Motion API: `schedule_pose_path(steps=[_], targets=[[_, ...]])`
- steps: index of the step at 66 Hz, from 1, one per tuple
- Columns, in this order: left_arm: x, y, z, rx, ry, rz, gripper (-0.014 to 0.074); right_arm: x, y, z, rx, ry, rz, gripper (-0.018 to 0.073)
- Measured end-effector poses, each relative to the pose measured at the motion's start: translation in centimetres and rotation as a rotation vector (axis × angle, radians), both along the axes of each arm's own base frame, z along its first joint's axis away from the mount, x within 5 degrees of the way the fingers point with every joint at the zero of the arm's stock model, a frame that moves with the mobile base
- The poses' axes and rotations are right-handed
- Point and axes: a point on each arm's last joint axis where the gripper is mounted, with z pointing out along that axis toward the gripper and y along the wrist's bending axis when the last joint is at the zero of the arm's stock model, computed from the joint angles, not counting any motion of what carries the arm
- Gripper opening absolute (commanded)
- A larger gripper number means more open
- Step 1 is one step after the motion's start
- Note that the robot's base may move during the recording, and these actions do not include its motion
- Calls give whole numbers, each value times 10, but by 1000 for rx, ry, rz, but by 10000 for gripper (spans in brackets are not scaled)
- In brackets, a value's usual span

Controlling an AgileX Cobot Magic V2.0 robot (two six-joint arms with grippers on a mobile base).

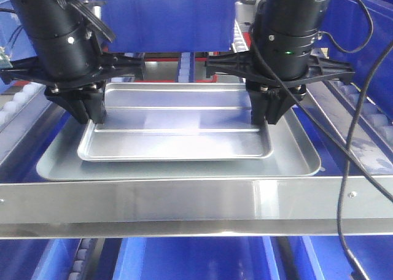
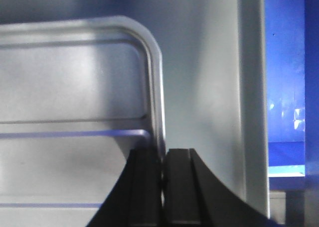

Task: Grab silver tray and stack on right shelf

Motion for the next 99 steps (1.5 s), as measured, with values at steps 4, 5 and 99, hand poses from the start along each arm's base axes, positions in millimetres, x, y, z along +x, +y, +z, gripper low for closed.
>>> schedule_pose_path(steps=[4, 5, 99], targets=[[1, 0, 1, 7, -12, -7, -91, 0, 0, 0, 1, -2, 1, 63], [1, 0, 1, 9, -15, -9, -91, 0, 0, 0, 2, -3, 1, 63], [11, 7, 24, 93, -42, 11, -83, -2, -9, 12, -22, -5, -18, 56]])
